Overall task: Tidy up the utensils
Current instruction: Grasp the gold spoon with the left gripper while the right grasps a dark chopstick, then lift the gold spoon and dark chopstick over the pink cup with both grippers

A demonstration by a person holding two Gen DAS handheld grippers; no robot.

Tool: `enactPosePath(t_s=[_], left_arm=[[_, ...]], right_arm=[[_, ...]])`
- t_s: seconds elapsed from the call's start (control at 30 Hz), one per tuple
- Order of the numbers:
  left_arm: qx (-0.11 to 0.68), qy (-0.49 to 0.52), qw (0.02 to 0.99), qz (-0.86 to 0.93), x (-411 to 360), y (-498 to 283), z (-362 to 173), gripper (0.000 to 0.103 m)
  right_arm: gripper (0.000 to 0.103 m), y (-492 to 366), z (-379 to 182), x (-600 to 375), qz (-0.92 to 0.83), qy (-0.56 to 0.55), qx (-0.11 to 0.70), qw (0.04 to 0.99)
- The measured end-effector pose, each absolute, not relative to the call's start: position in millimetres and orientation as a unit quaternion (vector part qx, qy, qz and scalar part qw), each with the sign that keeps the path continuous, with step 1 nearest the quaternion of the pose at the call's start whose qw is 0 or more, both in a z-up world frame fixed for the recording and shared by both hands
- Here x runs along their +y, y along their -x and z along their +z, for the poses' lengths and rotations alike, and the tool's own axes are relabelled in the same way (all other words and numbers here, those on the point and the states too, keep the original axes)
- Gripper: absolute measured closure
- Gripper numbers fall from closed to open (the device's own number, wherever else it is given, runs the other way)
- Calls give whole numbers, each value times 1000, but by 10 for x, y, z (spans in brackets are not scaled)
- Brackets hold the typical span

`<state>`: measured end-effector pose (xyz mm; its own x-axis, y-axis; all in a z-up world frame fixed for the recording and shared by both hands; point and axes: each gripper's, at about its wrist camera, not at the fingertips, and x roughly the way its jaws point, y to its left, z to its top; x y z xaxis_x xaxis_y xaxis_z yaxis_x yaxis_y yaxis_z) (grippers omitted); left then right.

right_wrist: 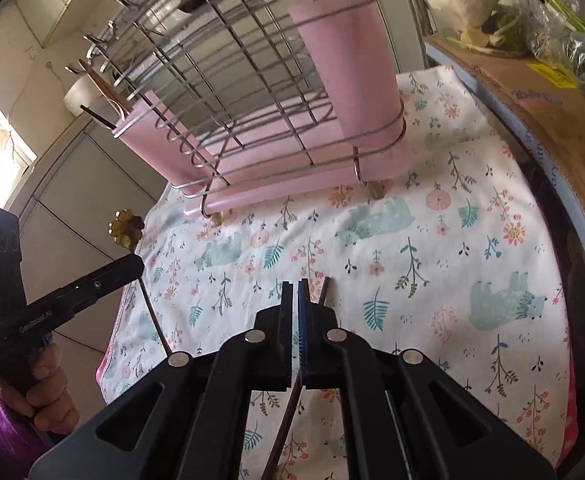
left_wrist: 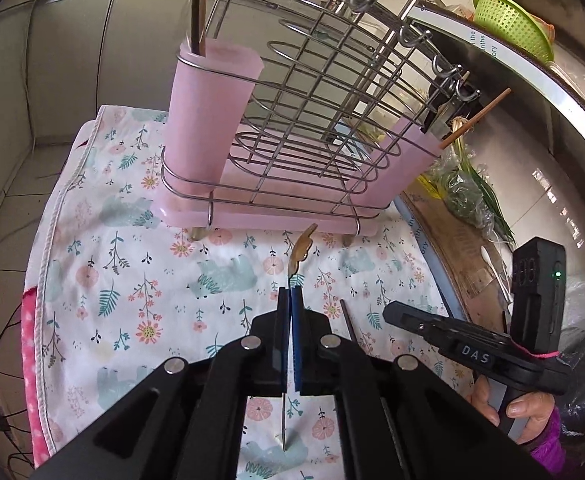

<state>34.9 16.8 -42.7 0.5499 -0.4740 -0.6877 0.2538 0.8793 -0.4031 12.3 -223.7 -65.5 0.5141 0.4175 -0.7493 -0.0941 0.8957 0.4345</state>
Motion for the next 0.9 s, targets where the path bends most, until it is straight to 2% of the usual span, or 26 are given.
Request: enactPosePath(t_s=[0.13, 0.2, 0.27, 0.47, 0.53, 0.67, 0.9], left_arm=[[414, 137, 875, -212, 237, -307, -424, 102], [408, 139, 876, -216, 259, -286, -407, 102], [404, 141, 877, -219, 283, -266, -393, 102], [404, 151, 875, -221, 346, -268, -396, 102], [403, 153, 875, -221, 361, -272, -388, 102], [393, 159, 878, -223, 399, -270, -310, 102], [356, 171, 893, -217, 495, -238, -93, 102]], right_arm=[[97, -246, -830, -2205, 150, -174, 512, 828], [86, -308, -912, -2160, 148, -168, 530, 818], [84, -377, -994, -2106, 143, -156, 547, 810], [85, -455, -1121, -1941, 126, -110, 568, 806], [95, -443, -1118, -1912, 118, -100, 562, 813], [98, -389, -1110, -1964, 124, -118, 546, 820], [98, -166, -597, -2180, 147, -150, 445, 870]])
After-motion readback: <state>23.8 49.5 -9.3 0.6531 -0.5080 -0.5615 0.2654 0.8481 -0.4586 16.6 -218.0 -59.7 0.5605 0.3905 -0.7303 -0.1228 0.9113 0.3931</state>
